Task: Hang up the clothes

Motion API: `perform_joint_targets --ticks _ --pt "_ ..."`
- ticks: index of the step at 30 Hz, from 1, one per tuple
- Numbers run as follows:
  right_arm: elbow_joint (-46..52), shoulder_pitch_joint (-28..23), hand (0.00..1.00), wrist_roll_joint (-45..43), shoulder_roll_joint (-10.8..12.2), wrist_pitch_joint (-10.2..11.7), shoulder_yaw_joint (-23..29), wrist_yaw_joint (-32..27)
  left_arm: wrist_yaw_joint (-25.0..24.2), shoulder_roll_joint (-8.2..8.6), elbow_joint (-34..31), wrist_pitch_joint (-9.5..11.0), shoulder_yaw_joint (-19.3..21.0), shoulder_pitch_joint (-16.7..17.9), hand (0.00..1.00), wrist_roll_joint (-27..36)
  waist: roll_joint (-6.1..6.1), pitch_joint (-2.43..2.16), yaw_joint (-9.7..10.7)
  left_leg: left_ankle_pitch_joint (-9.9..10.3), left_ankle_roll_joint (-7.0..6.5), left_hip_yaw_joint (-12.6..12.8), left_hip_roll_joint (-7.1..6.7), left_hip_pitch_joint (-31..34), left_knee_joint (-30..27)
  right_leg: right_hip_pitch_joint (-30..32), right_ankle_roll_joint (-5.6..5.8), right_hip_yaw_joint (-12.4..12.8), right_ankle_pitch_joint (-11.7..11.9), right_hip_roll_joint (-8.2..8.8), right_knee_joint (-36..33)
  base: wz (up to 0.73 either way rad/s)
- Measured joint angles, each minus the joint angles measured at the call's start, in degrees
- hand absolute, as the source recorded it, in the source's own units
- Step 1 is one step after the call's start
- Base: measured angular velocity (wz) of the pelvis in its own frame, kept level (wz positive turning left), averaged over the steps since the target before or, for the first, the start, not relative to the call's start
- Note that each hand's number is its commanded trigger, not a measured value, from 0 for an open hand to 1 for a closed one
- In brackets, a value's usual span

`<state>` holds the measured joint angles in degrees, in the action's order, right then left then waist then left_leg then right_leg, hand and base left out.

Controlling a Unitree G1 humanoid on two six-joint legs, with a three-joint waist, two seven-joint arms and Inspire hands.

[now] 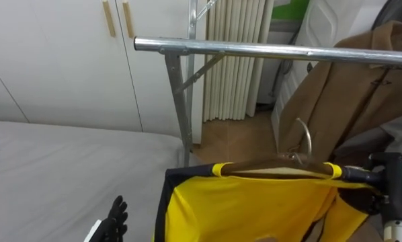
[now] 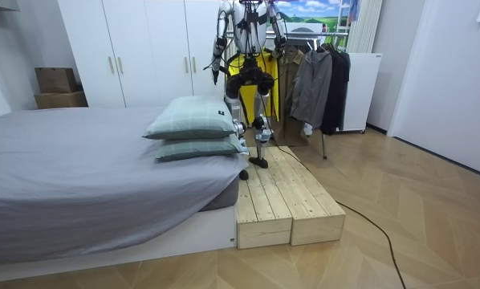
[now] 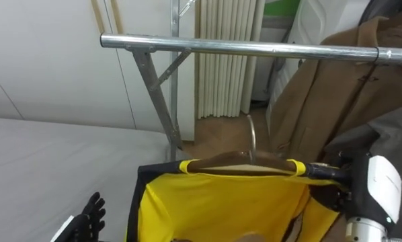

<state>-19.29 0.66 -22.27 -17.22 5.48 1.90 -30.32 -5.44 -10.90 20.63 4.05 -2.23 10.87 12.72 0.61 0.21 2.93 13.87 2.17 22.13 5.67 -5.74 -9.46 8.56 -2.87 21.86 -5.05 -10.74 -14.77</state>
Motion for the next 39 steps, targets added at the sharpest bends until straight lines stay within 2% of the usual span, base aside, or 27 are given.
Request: perform_joint_targets --ticks 6,11,20,23,26,28,32,34,36,39 --pt "0.1 1.2 1.00 -0.1 -0.7 -0.3 0.4 2.6 -0.7 0.00 -0.6 -1.1 0.0 0.1 0.00 0.1 0.11 0.09 0.4 0.0 0.00 0.0 0.05 0.1 0.0 0.1 -0.01 0.0 0.0 -0.03 0.0 0.00" --pt "0.1 2.2 1.00 -0.2 -0.8 -2.0 0.5 3.7 -1.6 -0.03 -1.3 -1.3 -0.3 0.1 0.00 0.1 0.24 0.17 0.4 0.0 0.00 0.0 0.11 0.1 0.0 0.1 -0.04 -0.1 0.0 -0.08 -0.1 0.00" --pt "0.3 5.6 1.00 -0.2 -1.6 -3.0 0.6 5.0 -2.0 -0.24 -0.2 -1.5 -0.2 0.2 0.00 0.2 1.20 0.73 0.6 0.0 0.00 0.0 0.13 0.1 0.0 0.2 -0.07 -0.1 0.0 -0.13 -0.2 0.00" --pt "0.2 6.5 1.00 2.9 -2.4 -3.1 0.8 6.2 -2.1 -0.31 -0.1 -1.5 -0.2 0.6 0.00 0.2 1.53 0.71 0.2 0.0 0.00 0.0 0.16 0.2 0.0 0.3 -0.08 -0.1 0.0 -0.16 -0.2 0.00" --pt "-0.6 7.9 1.00 9.8 -4.2 -3.5 0.8 9.0 -2.7 -0.80 -0.1 -1.6 -0.3 0.9 0.00 0.0 2.08 0.68 0.0 0.0 0.01 -0.3 0.29 0.1 0.0 0.1 -0.14 -0.7 0.0 -0.15 -0.2 0.03" --pt "-3.3 10.5 1.00 15.2 -5.2 -4.5 0.8 11.4 -3.1 -1.49 -0.1 -2.1 -0.2 1.0 0.00 0.0 2.87 0.53 -0.2 0.0 0.02 -0.3 0.45 -0.1 -0.1 0.0 -0.63 -2.6 0.1 0.05 0.0 0.00" --pt "-6.9 13.7 1.00 17.9 -5.7 -6.3 1.0 14.9 -4.4 -1.53 -0.1 -3.0 -0.1 1.4 0.00 0.1 3.28 0.52 -0.5 0.0 0.04 -0.4 0.58 -0.9 -0.2 -0.8 -0.99 -2.9 -0.1 0.02 -0.2 0.01" --pt "-7.0 15.7 1.00 19.4 -7.2 -8.3 1.1 17.2 -5.7 -1.50 -0.5 -3.8 0.8 1.8 0.00 0.0 3.68 0.63 -0.8 -0.2 0.30 -0.5 0.60 -0.6 -0.1 -0.4 -1.02 -3.1 -0.1 -0.01 -0.4 0.02" --pt "-7.0 17.5 1.00 20.1 -8.7 -9.1 1.2 17.7 -6.5 -1.47 -0.6 -4.4 1.6 2.3 0.00 0.0 3.82 0.59 -1.1 -0.2 0.37 -0.5 0.62 -0.3 -0.2 0.1 -1.07 -3.2 -0.2 -0.04 -0.6 0.00" --pt "-9.0 21.1 1.00 21.2 -9.9 -9.2 1.6 18.6 -6.7 -1.52 -2.3 -5.7 2.1 3.2 0.00 -0.1 3.95 0.55 -1.6 -0.3 0.53 -0.7 0.69 0.1 -0.3 0.4 -1.16 -3.4 -0.1 -0.05 -0.9 0.00"
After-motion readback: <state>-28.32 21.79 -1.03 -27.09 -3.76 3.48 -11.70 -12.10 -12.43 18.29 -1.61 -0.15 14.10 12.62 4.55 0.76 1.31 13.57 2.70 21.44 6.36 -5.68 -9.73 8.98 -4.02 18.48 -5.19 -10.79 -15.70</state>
